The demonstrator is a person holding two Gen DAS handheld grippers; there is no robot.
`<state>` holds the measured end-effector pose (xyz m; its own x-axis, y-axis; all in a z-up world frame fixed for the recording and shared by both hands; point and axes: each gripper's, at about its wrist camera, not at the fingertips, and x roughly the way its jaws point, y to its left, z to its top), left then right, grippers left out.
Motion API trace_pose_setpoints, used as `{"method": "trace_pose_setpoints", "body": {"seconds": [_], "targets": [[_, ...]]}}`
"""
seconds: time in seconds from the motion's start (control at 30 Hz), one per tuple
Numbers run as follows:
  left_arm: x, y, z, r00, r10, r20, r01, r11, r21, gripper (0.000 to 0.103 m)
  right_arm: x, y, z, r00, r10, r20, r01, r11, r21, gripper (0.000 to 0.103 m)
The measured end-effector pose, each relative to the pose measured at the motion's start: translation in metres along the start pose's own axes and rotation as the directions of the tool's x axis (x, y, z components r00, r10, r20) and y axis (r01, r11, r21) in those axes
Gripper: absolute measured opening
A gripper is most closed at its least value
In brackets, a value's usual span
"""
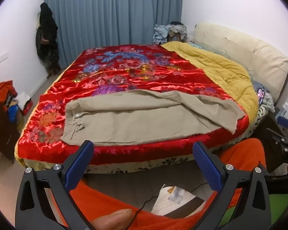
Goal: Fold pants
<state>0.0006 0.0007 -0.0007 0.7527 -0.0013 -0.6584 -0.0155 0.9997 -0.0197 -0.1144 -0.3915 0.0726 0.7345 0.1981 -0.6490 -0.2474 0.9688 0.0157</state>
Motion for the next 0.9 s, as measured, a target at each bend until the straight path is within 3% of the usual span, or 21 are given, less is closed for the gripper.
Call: {"method": "trace_pose_setpoints", "body": {"seconds": [0.9], "targets": [[0.001, -0.009, -0.009, 1.000, -0.015, -0.009, 0.015, 1.000, 0.010, 0.102, 0.008, 0.009, -0.005, 0.999, 0.008, -0.038, -0.008, 1.000, -0.014, 0.103]]}}
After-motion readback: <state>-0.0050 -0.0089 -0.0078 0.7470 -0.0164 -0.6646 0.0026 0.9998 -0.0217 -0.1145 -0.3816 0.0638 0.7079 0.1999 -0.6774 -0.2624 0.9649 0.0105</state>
